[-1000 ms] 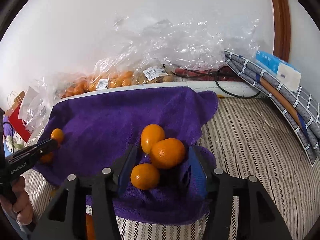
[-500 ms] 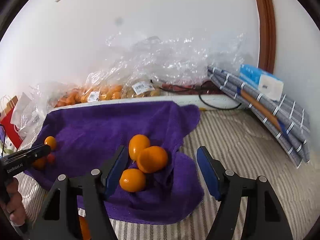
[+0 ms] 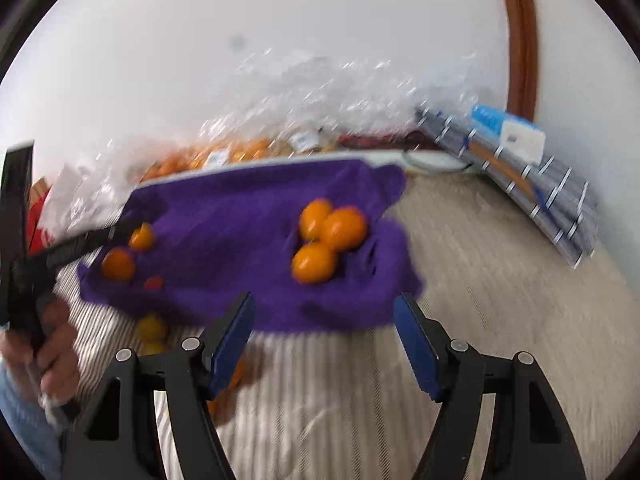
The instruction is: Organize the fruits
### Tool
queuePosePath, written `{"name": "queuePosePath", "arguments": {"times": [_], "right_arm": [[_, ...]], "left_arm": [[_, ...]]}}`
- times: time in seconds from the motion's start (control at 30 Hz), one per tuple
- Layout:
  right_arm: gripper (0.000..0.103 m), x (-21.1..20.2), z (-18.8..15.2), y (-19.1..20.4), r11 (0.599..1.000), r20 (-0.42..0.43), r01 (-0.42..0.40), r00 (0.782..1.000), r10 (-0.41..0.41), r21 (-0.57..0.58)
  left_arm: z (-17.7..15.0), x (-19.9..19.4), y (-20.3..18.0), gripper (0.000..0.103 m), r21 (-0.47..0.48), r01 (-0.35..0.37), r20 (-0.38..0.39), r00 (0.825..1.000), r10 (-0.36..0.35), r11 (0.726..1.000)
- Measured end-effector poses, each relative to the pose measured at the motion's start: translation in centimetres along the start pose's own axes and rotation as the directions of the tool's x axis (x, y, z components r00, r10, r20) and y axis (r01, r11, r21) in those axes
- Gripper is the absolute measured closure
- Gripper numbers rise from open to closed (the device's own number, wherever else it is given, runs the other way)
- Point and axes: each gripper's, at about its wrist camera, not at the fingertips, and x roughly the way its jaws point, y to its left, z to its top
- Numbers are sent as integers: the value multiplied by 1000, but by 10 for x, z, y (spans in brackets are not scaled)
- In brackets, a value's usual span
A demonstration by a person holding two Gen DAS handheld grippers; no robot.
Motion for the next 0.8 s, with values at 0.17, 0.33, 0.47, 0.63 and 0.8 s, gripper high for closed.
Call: {"name": "queuePosePath", "arguments": {"times": [0.17,0.33,0.47,0.63,0.8], "right_arm": [[33,-9,-22,25,998,-30,-32,999,30,-58],[34,-12,-37,44,995,-57,-79,995,76,-62],[45,-5,-48,61,992,-106,-103,990,95,-73],[53,8,-52,74,992,-142,-78,988,64,-101],[69,13,-52,74,993,-165,-79,984,63,-91]], "left_arm": [[5,-10,11,47,-37,-11,46,999,13,999],[6,-16,20,45,-59,-24,63,998,28,998],[5,-21,24,45,-69,-27,72,997,32,997],[4,-23,24,45,-70,-11,67,998,15,998],[2,-28,16,44,-39,3,86,996,0,999]]}}
